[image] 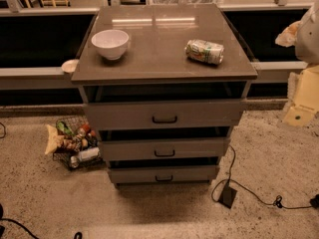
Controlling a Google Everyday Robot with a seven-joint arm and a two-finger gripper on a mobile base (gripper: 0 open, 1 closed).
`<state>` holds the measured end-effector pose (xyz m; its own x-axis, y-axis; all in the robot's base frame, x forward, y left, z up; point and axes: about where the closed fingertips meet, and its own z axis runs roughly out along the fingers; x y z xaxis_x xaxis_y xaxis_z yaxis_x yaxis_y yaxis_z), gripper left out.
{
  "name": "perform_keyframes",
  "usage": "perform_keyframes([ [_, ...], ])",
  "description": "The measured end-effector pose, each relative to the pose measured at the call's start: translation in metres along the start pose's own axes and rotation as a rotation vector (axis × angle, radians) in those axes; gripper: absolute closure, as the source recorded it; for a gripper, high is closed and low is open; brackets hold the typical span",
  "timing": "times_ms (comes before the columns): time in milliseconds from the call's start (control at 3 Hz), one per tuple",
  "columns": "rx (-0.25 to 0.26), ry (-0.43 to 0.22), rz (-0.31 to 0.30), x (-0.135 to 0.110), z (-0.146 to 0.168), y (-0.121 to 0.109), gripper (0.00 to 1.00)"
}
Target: Open middle drawer
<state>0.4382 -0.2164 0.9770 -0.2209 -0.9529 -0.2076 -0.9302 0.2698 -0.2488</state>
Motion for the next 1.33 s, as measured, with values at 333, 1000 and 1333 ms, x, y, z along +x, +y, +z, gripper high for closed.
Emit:
perform_keyframes([
  [333, -0.004, -0.005, -0.004, 0.000, 0.003, 0.001, 0.00],
  [1000, -0.121, -0.136, -0.111, -0.015, 0.079, 0.025, 0.00],
  [1333, -0.226, -0.193, -0.176, -0.023, 0.147, 0.051, 0.00],
])
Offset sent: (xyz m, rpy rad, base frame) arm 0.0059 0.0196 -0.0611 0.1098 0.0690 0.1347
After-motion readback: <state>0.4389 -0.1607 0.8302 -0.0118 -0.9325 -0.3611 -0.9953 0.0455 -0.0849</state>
